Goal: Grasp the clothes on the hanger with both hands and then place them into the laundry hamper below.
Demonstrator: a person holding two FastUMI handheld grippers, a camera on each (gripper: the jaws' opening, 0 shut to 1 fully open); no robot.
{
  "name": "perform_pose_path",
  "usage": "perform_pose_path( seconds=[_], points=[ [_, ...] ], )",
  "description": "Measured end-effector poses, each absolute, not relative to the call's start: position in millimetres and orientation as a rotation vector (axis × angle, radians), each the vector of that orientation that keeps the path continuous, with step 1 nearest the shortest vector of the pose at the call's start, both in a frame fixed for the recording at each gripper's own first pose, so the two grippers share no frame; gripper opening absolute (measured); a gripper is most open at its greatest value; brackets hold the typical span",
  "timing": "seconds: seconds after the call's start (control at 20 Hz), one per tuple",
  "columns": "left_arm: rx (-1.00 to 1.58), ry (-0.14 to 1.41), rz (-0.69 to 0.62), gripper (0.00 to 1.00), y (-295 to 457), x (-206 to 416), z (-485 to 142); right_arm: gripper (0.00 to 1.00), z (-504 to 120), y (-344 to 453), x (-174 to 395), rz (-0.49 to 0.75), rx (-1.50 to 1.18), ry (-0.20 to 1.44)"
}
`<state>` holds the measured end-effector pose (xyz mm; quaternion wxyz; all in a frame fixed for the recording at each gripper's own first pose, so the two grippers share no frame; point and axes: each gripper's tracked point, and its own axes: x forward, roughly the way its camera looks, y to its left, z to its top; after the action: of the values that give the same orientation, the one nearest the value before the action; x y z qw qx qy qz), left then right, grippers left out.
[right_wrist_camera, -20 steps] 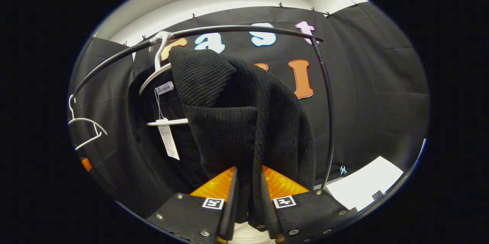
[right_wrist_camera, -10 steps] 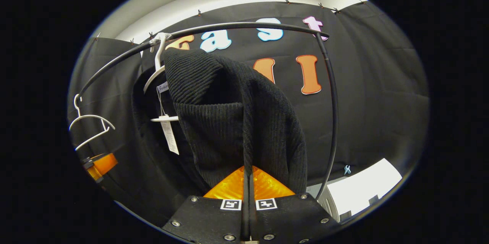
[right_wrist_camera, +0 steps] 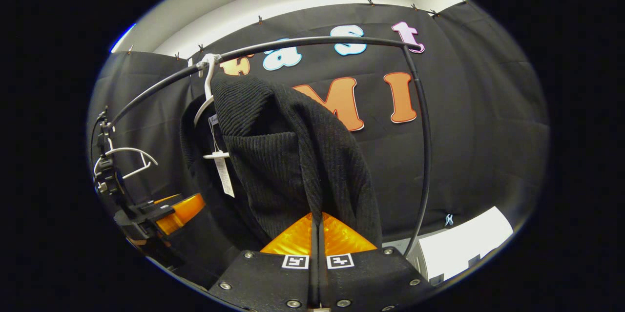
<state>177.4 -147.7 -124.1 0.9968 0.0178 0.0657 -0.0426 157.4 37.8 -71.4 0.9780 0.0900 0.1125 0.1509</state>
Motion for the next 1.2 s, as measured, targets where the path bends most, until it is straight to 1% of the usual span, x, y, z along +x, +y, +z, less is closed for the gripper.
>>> perform_pose_path(
  seconds=[0.05,0.1,0.2,0.25,0.45,0.5,0.55,0.6,0.65,0.75,0.85,0.95,1.2],
  points=[
    [0.040,0.135,-0.084,0.94,-149,182,-129,0.00,-70,35,156,0.305,0.178,0.224],
    [0.042,0.140,-0.083,0.97,-151,189,-133,0.00,-68,31,156,0.306,0.176,0.222],
    [0.036,0.149,-0.055,0.94,-148,199,-141,0.00,-67,26,156,0.310,0.174,0.220],
    [0.029,0.148,-0.053,1.00,-148,203,-142,0.00,-66,24,154,0.316,0.176,0.219],
    [0.023,0.140,-0.031,0.85,-142,211,-139,0.00,-65,18,155,0.329,0.178,0.209],
    [0.022,0.140,-0.031,0.75,-142,210,-141,0.00,-64,17,155,0.330,0.186,0.206],
    [0.025,0.138,-0.028,0.65,-140,210,-141,0.07,-64,17,154,0.330,0.193,0.206],
    [0.030,0.132,-0.020,0.52,-138,210,-139,0.00,-64,16,153,0.332,0.196,0.206],
    [0.040,0.128,-0.012,0.39,-136,210,-139,0.00,-64,16,153,0.331,0.197,0.204],
    [0.093,0.130,0.013,0.07,-126,210,-137,0.00,-62,14,150,0.328,0.188,0.196],
    [0.129,0.146,-0.012,0.07,-128,205,-134,0.00,-60,13,149,0.327,0.174,0.189],
    [0.172,0.137,0.012,0.07,-119,199,-127,0.00,-55,10,146,0.321,0.174,0.176],
    [0.114,0.126,-0.015,0.07,-105,194,-112,0.00,-33,-9,141,0.295,0.158,0.128]
  ],
)
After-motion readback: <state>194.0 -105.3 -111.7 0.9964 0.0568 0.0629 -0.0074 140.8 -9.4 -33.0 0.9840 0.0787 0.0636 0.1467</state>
